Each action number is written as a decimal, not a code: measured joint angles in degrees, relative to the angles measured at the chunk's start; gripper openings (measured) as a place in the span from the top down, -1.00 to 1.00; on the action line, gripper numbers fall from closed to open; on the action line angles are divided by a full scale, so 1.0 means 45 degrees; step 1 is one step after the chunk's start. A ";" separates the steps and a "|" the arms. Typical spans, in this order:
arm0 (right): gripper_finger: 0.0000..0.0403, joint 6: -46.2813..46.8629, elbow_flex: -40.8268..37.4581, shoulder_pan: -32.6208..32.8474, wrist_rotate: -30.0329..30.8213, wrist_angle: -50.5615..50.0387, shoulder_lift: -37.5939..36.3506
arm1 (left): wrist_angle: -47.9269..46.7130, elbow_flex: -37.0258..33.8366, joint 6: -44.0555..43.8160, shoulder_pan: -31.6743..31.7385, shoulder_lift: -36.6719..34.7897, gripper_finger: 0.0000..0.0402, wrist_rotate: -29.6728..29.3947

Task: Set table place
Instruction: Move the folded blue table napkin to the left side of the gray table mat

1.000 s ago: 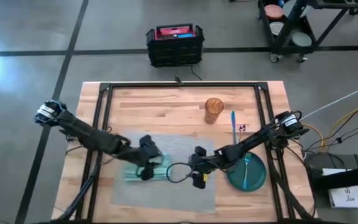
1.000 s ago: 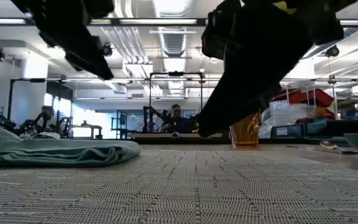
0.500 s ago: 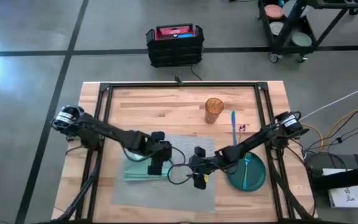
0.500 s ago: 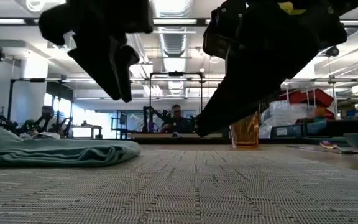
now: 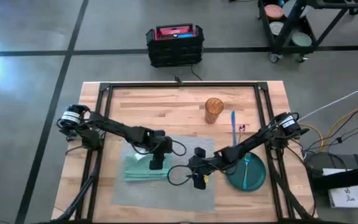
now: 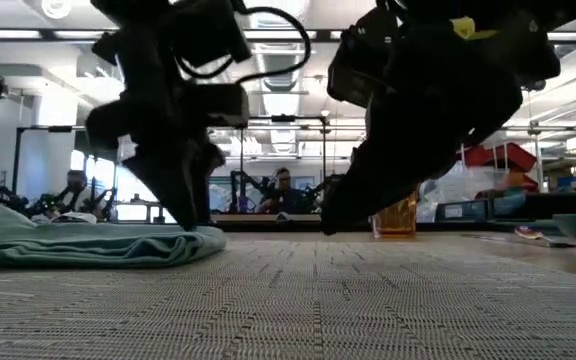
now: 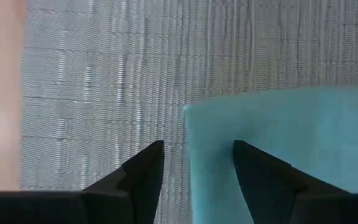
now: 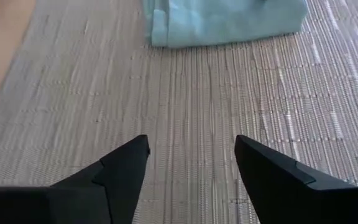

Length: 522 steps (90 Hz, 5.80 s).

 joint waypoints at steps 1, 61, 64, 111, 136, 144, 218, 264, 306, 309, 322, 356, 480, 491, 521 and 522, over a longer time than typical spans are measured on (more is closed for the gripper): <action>-0.16 0.0000 0.0000 0.0000 0.0000 0.0000 0.0000 | 0.0008 -0.0015 -0.0004 0.0000 0.0020 0.12 0.0020; -0.01 0.0102 -0.0033 0.0000 -0.0005 -0.0338 0.0000 | 0.0305 -0.0258 -0.0884 0.0083 0.0197 0.97 -0.0183; 0.00 0.0125 -0.0034 0.0000 -0.0005 -0.0373 0.0000 | 0.0216 -0.0258 -0.1037 0.0083 0.0158 0.98 -0.0352; 0.03 0.0661 -0.0160 -0.0010 -0.0005 -0.0821 0.0000 | -0.4246 -0.0258 -0.6288 0.0219 -0.1198 1.00 -0.3355; 0.04 0.0661 -0.0160 0.0005 -0.0010 -0.0865 0.0000 | -0.6355 -0.1035 -0.8895 0.0204 -0.1349 1.00 -0.3289; 0.06 0.0661 -0.0160 0.0005 -0.0015 -0.0867 0.0000 | -0.6570 -0.1513 -0.9659 0.0157 -0.1458 1.00 -0.2841; 0.12 0.0753 -0.0160 0.0005 -0.0010 -0.0884 0.0000 | -0.8489 -0.2985 -1.2509 -0.1130 -0.4288 1.00 -0.1544; 0.16 0.0758 -0.0160 0.0005 -0.0010 -0.0879 0.0000 | -0.8033 -0.3906 -1.2834 -0.1258 -0.5084 0.78 -0.0619; 0.14 0.0758 -0.0160 0.0005 -0.0015 -0.0874 0.0000 | -1.1267 -0.0830 -1.0825 -0.2134 -0.5355 -0.05 -0.0991; 0.15 0.0758 -0.0160 0.0005 -0.0015 -0.0869 0.0000 | -1.1117 -0.0634 -1.0801 -0.2505 -0.5414 -0.07 -0.0874; 0.17 0.0758 -0.0160 0.0008 -0.0024 -0.0869 0.0000 | -1.0725 -0.0224 -1.1225 -0.4752 -0.5369 -0.09 0.0355; 0.13 0.0758 -0.0160 0.0005 -0.0025 -0.0853 0.0000 | -0.9303 -0.0515 -1.3981 -1.0435 -0.3453 0.10 0.1858; 0.15 0.0761 -0.0163 0.0010 -0.0026 -0.0714 0.0000 | -0.4231 -0.0875 -1.4060 -1.0486 -0.2496 0.43 -0.1405; 0.15 0.0763 -0.0161 0.0010 -0.0026 -0.0713 0.0000 | -0.1869 -0.2028 -1.4448 -1.0496 -0.2490 0.44 -0.0801; 0.19 0.0758 -0.0163 0.0010 -0.0024 -0.0709 0.0000 | -0.1322 -0.1893 -1.4381 -1.0394 -0.2853 0.44 -0.0655; 0.19 0.0758 -0.0160 0.0010 -0.0024 -0.0709 0.0000 | -0.1441 -0.1804 -1.4384 -1.0394 -0.2878 0.44 -0.0655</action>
